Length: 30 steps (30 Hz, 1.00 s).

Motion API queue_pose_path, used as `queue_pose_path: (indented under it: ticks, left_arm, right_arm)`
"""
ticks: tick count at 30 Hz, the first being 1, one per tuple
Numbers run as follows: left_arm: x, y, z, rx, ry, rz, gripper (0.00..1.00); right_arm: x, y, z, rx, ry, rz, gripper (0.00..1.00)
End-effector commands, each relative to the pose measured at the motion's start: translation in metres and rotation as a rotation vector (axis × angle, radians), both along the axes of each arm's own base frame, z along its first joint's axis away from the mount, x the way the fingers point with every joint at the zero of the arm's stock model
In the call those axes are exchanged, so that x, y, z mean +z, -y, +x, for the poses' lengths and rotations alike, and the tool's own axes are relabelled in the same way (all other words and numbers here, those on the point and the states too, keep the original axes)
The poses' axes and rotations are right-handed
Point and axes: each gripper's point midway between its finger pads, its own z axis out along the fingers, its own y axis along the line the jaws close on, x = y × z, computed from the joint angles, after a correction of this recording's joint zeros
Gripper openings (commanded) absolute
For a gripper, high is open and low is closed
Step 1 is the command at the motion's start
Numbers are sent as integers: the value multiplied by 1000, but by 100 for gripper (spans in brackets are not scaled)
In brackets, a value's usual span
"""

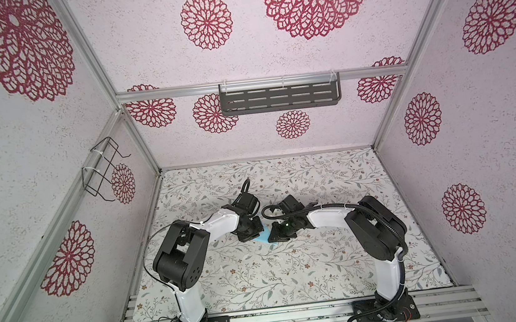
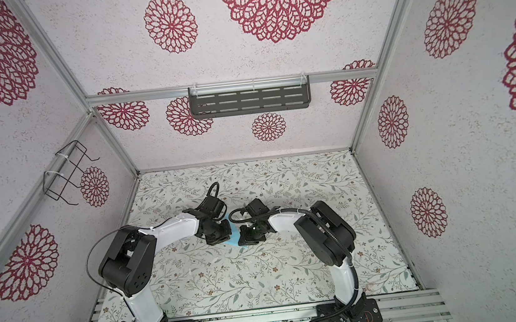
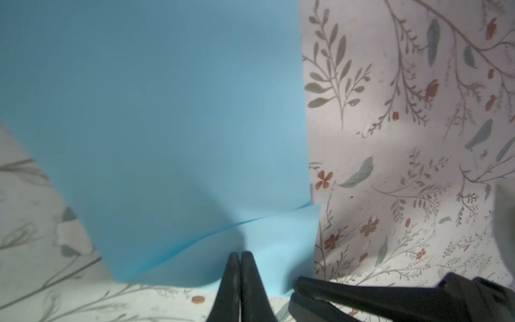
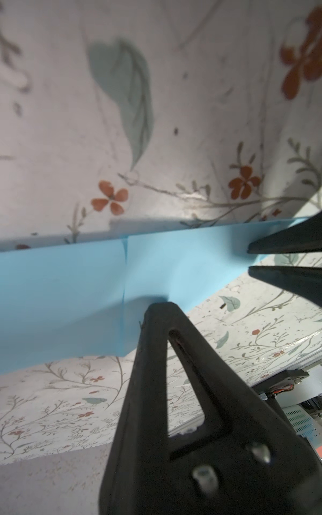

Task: Fold a paper plane with a square sheet of paper (pick it up from the middle)

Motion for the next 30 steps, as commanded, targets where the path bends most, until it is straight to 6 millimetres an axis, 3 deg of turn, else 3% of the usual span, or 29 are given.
queue_pose_path:
  ticks: [1, 12, 21, 25, 30]
  left_arm:
    - [-6, -10, -6, -19, -25, 79, 5]
    - [-20, -46, -19, -56, -71, 281, 6]
    - [-29, -66, -23, -65, -105, 330, 5]
    - [-37, -63, -29, -69, -129, 291, 1]
    - [-45, -60, -39, -68, -156, 248, 0]
  right_arm:
    - [-40, 29, -11, -49, -66, -152, 15]
    - [-45, 34, -10, -65, -78, -163, 15]
    - [-39, 32, -5, -63, -65, -141, 15]
    - [-16, 18, 4, -7, -5, -78, 15]
    - [45, -19, 12, 70, 82, 170, 12]
